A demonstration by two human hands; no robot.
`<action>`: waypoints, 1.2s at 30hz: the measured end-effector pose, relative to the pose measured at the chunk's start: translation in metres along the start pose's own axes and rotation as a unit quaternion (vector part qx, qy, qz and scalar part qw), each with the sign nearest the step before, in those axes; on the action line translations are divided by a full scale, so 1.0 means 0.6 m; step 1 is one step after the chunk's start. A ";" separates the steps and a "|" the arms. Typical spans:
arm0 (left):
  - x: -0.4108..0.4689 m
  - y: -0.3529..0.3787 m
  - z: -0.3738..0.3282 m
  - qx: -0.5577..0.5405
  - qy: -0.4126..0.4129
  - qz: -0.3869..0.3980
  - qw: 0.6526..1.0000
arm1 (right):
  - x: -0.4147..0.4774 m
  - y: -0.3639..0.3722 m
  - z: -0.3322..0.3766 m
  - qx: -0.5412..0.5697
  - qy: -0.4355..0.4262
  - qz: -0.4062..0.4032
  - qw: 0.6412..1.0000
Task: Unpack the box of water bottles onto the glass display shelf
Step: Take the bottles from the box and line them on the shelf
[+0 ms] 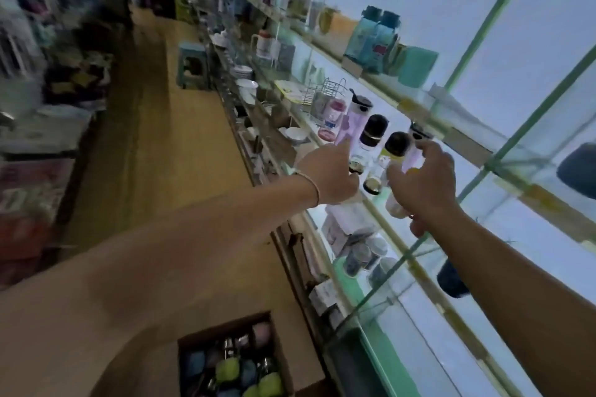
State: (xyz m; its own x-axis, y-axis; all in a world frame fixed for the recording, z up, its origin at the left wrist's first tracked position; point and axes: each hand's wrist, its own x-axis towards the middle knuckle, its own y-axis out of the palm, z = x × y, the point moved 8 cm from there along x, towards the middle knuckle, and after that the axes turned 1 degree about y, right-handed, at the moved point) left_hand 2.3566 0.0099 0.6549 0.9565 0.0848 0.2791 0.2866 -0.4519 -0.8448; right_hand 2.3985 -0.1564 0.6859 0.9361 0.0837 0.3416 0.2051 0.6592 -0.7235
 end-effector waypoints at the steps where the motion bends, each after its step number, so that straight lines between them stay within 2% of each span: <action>1: -0.009 0.009 0.028 0.002 -0.020 0.010 1.000 | -0.002 0.029 -0.002 0.000 -0.004 0.022 1.000; 7: -0.073 0.090 0.165 -0.021 -0.141 0.051 0.989 | -0.029 0.201 -0.047 0.006 0.005 0.139 0.990; 14: -0.181 0.258 0.296 -0.015 -0.279 0.133 0.951 | -0.111 0.419 -0.158 0.006 0.038 0.301 0.953; 20: -0.290 0.413 0.387 -0.044 -0.388 0.179 0.903 | -0.227 0.583 -0.284 -0.028 0.081 0.436 0.896; 26: -0.412 0.582 0.455 -0.071 -0.475 0.222 0.849 | -0.336 0.703 -0.416 -0.076 0.117 0.495 0.857; 32: -0.527 0.784 0.512 -0.111 -0.520 0.276 0.801 | -0.462 0.814 -0.578 -0.117 0.168 0.543 0.814; 36: -0.579 0.911 0.536 -0.122 -0.515 0.297 0.795 | -0.537 0.888 -0.675 -0.130 0.198 0.569 0.788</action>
State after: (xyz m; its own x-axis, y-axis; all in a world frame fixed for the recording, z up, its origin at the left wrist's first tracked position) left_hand 2.1982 0.0189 -0.0505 0.4926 0.4168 -0.7640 -0.1309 -0.8324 -0.5385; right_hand 2.3219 -0.1350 -0.0525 0.5614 0.2371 -0.7929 -0.8275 0.1460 -0.5422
